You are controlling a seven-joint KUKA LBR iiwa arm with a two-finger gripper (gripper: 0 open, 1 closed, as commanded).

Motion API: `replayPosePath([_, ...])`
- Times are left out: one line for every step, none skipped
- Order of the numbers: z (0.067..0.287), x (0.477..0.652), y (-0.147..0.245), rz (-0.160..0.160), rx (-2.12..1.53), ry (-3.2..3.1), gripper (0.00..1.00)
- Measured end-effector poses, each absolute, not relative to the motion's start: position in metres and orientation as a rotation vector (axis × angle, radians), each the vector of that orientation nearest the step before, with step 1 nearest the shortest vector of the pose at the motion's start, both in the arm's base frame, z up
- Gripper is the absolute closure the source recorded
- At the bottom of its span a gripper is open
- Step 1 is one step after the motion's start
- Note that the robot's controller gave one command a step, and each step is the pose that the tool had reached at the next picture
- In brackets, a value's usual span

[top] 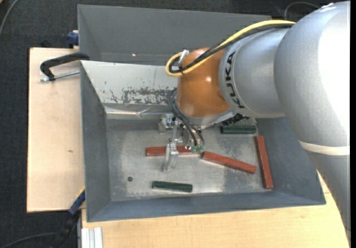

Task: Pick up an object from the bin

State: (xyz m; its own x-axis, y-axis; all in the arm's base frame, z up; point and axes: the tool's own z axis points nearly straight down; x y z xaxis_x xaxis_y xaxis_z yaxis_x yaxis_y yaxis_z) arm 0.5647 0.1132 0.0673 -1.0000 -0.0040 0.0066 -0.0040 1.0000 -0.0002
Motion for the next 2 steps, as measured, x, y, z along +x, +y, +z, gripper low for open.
replayPosePath([0.071, 0.567, 0.113, -0.003, 0.004, -3.143, 1.00])
replayPosePath([0.211, 0.557, 0.089, -0.006, -0.214, -3.148, 1.00])
